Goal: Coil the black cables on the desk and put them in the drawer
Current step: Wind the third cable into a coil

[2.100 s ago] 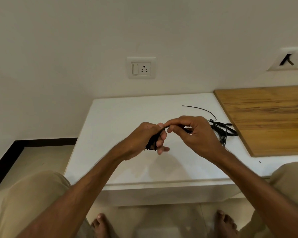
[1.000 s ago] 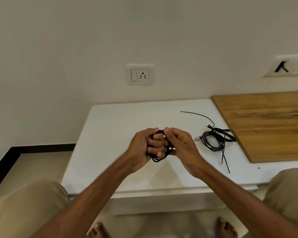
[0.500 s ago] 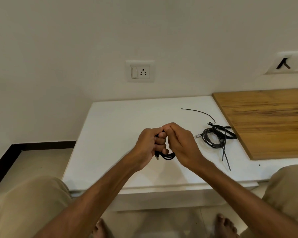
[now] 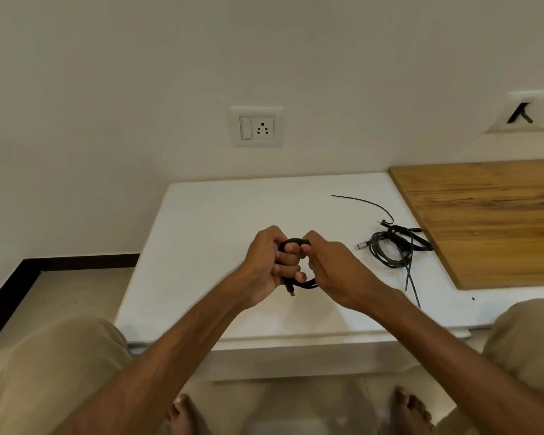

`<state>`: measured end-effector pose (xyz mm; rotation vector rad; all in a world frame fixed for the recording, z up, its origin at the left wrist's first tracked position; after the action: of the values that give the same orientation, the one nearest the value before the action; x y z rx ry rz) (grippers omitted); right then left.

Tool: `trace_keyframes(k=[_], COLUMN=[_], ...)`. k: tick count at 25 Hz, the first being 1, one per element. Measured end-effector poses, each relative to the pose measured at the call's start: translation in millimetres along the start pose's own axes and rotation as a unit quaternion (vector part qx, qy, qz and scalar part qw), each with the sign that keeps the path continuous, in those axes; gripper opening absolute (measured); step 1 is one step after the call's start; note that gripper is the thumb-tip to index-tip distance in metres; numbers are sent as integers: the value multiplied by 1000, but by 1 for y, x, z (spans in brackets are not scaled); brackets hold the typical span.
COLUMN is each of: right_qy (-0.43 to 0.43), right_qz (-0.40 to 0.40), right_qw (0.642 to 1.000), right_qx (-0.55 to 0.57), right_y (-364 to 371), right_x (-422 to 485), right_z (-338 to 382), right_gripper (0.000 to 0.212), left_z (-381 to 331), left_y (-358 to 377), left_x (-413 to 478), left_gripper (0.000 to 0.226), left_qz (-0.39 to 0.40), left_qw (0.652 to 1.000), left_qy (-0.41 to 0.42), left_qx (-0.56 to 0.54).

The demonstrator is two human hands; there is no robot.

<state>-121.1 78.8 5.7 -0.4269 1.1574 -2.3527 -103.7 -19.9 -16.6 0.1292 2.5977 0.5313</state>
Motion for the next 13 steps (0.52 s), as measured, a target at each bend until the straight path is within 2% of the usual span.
trace_keyframes(k=[2,3,4,5,6,8,9,11,13], right_qy=[-13,-15,-7,18,57,131,157,182,180], right_qz=[22,16,0,-20,-31,11,38,67,72], right_qw=[997,997,1000,996,970,858,802,736,714], right_qx=[-78,-74,-19,89,234,496,576,648,673], right_y=[2,2,1,-1,0,13,19,22,17], right_x=[3,5,6,7,7,3,1,-2,-2], right_z=[3,3,2,-2,-8,-11,-8,-4,0], right_gripper=[11,11,11,15,21,30,31,29,26], left_z=[1,1,0,-3,-5,-7,-6,-5,-7], left_y=[-3,-4,-5,-6,-7,-6,-6,-3,1], left_x=[-1,-1,0,0,0,0,0,-2,-4], left_gripper=[35,41,46,49,50,52,53,52,49], left_qz=[-18,-29,-44,-58,-70,-83,-88,-92,-92], left_qw=[1000,999,998,998,997,994,992,987,980], left_qy=[-8,-3,9,25,40,56,59,65,75], left_qx=[18,29,35,32,15,-38,-64,-114,-162])
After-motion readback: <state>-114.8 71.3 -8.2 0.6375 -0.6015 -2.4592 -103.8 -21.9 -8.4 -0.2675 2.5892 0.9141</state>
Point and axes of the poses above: each hand's wrist, its own x-axis towards the middle knuckle, its own y-axis out of the palm, z = x × y, the point moved 9 cm from there along x, towards the middle knuckle, and after that the axes turned 1 degree about y, right-handed, at the moved point
